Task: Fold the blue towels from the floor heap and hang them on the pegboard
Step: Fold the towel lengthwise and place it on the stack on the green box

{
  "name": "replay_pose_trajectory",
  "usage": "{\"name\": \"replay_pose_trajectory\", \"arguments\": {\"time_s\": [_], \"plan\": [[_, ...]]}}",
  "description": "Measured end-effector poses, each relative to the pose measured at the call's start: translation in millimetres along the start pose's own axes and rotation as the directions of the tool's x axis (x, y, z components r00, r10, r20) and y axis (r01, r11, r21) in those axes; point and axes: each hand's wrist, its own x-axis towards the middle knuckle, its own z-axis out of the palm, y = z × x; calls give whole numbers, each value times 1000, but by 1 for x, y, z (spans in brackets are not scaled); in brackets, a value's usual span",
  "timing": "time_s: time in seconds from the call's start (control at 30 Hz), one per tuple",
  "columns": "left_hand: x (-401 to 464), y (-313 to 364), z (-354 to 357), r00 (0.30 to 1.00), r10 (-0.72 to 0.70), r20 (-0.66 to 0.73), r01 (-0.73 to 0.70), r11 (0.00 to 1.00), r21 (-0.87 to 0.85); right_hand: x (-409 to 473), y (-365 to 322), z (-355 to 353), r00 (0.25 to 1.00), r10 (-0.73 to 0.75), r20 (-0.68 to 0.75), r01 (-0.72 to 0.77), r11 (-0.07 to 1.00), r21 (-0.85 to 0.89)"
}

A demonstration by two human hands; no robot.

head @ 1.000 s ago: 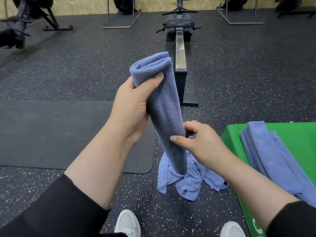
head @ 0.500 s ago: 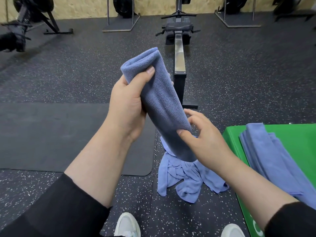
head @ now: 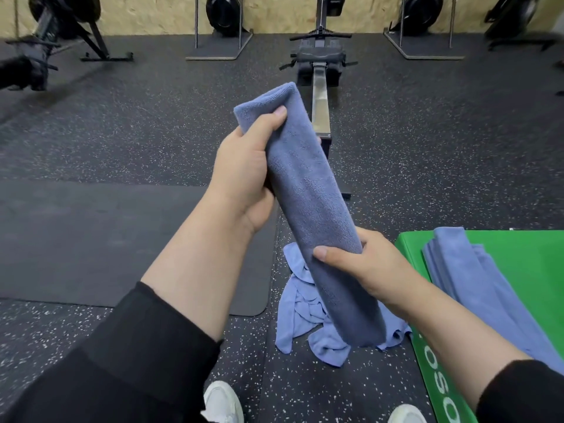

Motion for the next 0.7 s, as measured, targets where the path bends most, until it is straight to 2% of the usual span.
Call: {"name": "replay_pose_trajectory", "arguments": {"time_s": [0.1, 0.27, 0.47, 0.63, 0.7], "plan": [[8, -3, -9, 998, -24, -60, 24, 1000, 6, -6, 1, -6, 994, 88, 69, -91, 995, 39], [13, -7, -17, 989, -50, -138, 52, 999, 11, -21, -1, -19, 969, 174, 178, -169, 985, -47], [17, -18, -14, 985, -52, -166, 63, 996, 58, -39, -6, -58, 975, 211, 72, -189, 953, -237], [21, -55, 7, 979, -156, -131, 172, 977, 126, -76, -20, -124, 973, 232, 11, -225, 954, -196], [24, -76, 21, 970, -193, -146, 216, 964, 158, -96, -21, -157, 966, 250, -63, -257, 951, -171]]}}
